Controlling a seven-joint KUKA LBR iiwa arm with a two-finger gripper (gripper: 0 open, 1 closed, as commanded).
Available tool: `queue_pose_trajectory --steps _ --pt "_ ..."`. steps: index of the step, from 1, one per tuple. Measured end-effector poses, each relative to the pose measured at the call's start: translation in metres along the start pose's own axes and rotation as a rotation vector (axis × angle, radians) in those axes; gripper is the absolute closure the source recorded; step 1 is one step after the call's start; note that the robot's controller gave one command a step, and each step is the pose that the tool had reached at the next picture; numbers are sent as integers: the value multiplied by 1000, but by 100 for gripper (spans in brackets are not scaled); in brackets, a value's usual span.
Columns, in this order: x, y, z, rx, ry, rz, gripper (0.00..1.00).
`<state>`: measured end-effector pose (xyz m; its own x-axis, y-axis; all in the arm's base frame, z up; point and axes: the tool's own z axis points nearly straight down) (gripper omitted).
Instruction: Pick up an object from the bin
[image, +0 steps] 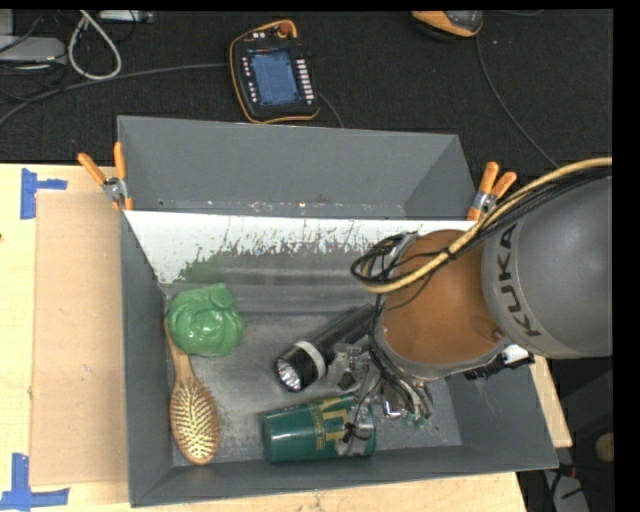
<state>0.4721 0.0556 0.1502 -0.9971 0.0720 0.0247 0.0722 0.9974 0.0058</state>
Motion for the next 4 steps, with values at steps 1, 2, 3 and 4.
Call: queue_pose_trajectory --steps 1,2,3,4 --pt "-18 -44 -3 11 -36 -113 0" --pt "-20 -45 11 10 -38 -115 0" --pt "-7 -33 28 9 -35 -90 0" --pt "-2 -7 59 6 -35 -51 100"
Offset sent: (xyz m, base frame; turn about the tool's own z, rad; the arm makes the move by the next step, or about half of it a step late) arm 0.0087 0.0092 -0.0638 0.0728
